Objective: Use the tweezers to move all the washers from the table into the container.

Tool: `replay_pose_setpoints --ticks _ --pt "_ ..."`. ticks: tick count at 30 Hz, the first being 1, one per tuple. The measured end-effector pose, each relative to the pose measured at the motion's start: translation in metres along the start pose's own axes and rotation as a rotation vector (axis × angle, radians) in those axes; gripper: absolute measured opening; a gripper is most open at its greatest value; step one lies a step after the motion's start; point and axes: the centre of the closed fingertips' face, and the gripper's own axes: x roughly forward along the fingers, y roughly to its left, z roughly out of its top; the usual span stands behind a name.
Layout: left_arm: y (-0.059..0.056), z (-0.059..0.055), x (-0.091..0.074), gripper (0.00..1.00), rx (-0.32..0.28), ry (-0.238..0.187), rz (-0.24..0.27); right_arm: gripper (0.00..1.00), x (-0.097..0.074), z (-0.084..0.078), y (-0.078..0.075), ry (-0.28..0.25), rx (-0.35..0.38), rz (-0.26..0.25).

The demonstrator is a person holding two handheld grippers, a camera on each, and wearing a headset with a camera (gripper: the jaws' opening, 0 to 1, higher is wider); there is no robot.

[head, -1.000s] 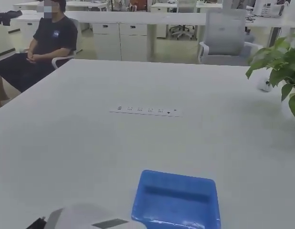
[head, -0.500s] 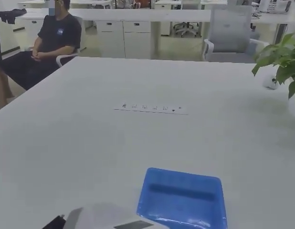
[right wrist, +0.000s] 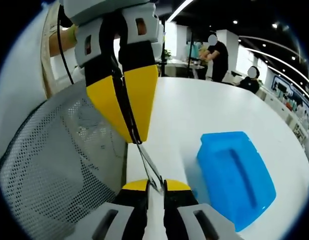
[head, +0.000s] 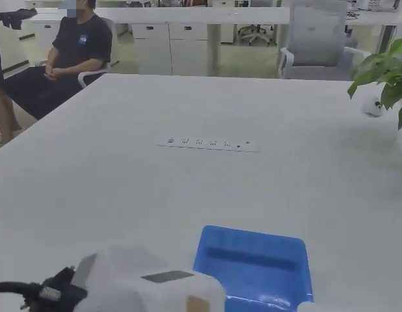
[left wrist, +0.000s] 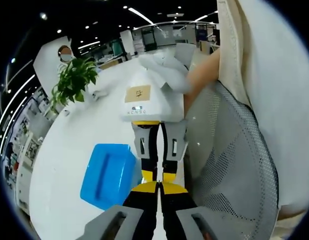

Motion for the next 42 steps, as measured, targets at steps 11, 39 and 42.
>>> replay_pose_setpoints --ticks 11,39,42 --pt "0.009 -0.013 0.001 0.00 -0.038 0.029 -0.041 0.07 0.007 -0.006 -0.003 0.006 0.052 0.023" --pt "0.018 -0.007 0.009 0.01 -0.232 -0.094 -0.124 0.02 0.003 0.017 -0.005 -0.012 -0.001 0.085" --pt "0.022 0.001 0.007 0.21 -0.318 -0.196 -0.054 0.02 0.003 0.017 -0.009 -0.043 0.047 0.068"
